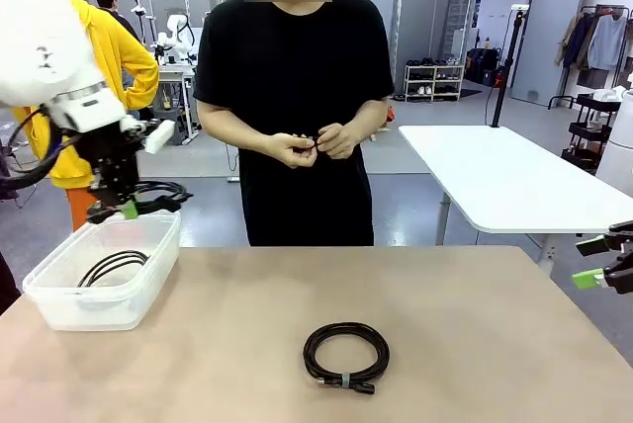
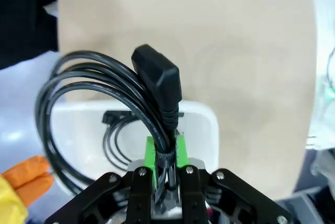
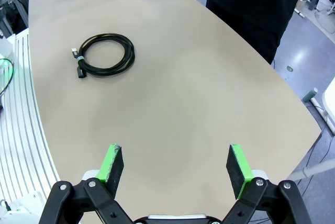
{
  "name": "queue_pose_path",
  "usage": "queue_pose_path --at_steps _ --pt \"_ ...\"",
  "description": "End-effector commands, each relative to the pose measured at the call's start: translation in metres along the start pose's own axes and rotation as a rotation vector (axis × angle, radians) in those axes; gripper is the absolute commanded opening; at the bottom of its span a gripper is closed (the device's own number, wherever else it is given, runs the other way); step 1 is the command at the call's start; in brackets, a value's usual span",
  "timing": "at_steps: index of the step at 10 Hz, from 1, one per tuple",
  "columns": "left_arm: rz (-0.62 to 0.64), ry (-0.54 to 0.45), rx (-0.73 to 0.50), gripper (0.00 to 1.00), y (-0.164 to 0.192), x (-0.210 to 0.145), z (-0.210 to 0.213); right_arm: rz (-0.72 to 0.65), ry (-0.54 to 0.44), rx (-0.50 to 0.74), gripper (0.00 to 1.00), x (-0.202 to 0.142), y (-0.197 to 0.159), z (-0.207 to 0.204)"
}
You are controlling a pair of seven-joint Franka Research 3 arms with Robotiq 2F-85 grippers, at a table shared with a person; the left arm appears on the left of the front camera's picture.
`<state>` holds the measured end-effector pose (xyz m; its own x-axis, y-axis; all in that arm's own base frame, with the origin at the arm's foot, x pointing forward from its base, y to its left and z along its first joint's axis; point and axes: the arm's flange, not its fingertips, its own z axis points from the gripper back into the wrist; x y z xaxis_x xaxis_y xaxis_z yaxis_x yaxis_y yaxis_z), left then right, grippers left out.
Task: Organize and store the cables.
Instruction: Place the Power Cable into the Organizing box.
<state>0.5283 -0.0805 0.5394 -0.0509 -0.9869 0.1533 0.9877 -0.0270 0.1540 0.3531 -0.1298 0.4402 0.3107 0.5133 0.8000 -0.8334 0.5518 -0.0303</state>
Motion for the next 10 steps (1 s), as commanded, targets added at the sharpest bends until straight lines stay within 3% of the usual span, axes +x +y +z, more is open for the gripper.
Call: queue_pose_path --at_steps 1,3,8,9,10 --pt "0.023 -0.047 0.035 0.12 0.004 -0.013 -0.015 -0.006 -0.017 -0.001 1.00 0.001 -0.001 -0.001" --pt "0.028 -0.014 0.043 0.12 0.012 -0.029 -0.029 -0.006 -0.017 -0.001 1.00 0.001 -0.001 -0.001" --pt "0.188 0.002 -0.008 0.12 0.046 -0.077 -0.101 -0.006 -0.017 -0.001 1.00 0.001 -0.001 -0.001" --pt "0.204 -0.007 -0.033 0.23 0.046 -0.083 -0.107 -0.006 -0.017 -0.001 1.00 0.001 -0.001 -0.001" --pt "0.212 -0.013 -0.042 0.47 0.044 -0.086 -0.110 -0.006 -0.017 -0.001 1.00 0.001 -0.001 -0.001"
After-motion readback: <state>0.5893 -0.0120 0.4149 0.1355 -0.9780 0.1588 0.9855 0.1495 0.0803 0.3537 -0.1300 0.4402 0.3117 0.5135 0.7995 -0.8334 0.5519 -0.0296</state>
